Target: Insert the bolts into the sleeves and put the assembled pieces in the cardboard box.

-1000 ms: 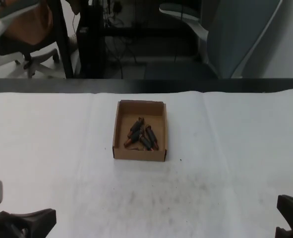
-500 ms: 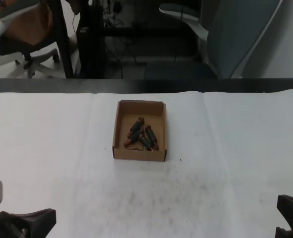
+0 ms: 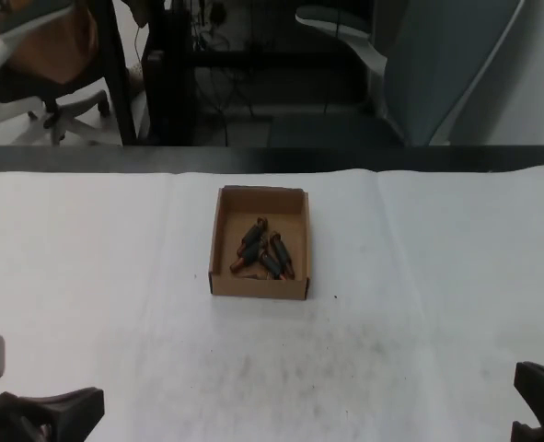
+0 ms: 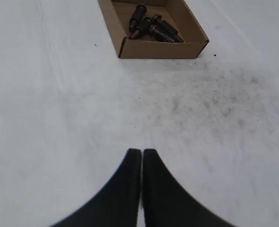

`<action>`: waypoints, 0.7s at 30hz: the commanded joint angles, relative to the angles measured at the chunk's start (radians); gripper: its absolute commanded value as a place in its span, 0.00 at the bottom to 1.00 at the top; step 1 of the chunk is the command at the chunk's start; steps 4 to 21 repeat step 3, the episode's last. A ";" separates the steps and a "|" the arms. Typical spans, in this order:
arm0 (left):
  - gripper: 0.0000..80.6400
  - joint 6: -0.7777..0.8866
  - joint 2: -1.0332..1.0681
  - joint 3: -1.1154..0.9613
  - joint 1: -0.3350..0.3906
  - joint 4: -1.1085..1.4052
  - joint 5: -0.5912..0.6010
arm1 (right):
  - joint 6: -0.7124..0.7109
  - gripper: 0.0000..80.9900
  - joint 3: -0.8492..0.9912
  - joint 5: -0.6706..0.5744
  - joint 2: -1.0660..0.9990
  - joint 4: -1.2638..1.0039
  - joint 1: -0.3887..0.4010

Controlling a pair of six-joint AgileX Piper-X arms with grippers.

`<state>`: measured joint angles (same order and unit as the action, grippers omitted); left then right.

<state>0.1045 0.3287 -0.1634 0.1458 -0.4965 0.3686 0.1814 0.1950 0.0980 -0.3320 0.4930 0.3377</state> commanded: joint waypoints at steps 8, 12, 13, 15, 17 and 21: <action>0.02 0.002 -0.013 -0.001 0.005 0.007 0.000 | -0.010 0.01 -0.001 -0.006 0.006 -0.011 -0.005; 0.02 0.002 -0.013 -0.001 0.005 0.007 0.000 | -0.010 0.01 -0.001 -0.006 0.006 -0.011 -0.005; 0.02 0.002 -0.013 -0.001 0.005 0.007 0.000 | -0.010 0.01 -0.001 -0.006 0.006 -0.011 -0.005; 0.02 0.002 -0.013 -0.001 0.005 0.007 0.000 | -0.010 0.01 -0.001 -0.006 0.006 -0.011 -0.005; 0.02 0.002 -0.013 -0.001 0.005 0.007 0.000 | -0.010 0.01 -0.001 -0.006 0.006 -0.011 -0.005; 0.02 0.002 -0.013 -0.001 0.005 0.007 0.000 | -0.010 0.01 -0.001 -0.006 0.006 -0.011 -0.005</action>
